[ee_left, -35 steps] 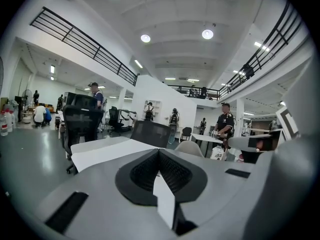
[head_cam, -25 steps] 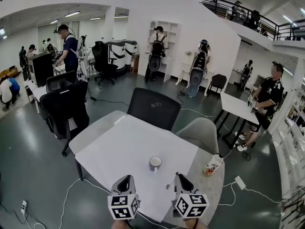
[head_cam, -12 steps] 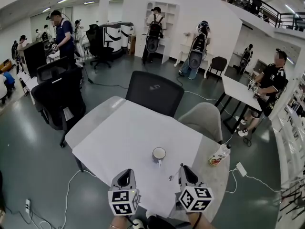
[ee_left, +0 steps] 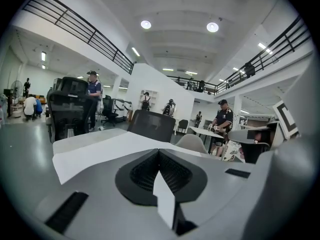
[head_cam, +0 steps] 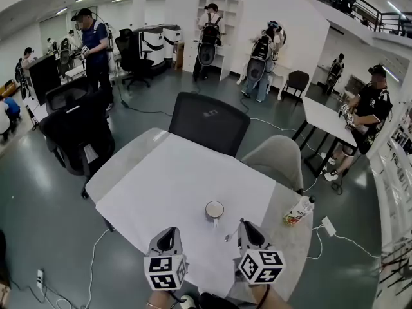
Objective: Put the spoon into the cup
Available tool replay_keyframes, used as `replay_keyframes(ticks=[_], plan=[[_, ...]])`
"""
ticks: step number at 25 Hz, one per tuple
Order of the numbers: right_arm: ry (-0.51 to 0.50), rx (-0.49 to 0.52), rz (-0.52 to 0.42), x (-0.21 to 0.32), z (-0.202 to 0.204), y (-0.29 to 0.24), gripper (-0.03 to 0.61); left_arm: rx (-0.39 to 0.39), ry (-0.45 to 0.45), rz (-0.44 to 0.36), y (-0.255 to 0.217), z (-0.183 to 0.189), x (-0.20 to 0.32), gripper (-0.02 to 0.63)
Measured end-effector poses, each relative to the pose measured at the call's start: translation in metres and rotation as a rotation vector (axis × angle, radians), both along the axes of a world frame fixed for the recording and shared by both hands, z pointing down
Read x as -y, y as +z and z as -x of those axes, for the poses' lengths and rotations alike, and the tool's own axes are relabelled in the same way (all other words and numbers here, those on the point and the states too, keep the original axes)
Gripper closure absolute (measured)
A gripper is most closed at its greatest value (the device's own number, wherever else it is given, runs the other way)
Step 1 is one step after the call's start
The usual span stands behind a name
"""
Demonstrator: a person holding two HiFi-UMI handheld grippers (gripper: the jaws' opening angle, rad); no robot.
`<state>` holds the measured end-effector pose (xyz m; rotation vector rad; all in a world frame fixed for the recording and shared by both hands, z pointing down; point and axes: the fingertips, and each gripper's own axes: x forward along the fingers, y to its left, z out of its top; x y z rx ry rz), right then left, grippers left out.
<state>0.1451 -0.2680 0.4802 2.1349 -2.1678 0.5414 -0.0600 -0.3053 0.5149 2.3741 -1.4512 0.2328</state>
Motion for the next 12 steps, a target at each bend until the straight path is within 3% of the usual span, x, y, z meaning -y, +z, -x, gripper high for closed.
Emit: replay_keyframes(ticks=[12], plan=[[-0.031, 0.028, 0.011, 0.016, -0.004, 0.012, 0.522, 0.035, -0.001, 0.016, 0.009, -0.01, 0.012, 0.595]])
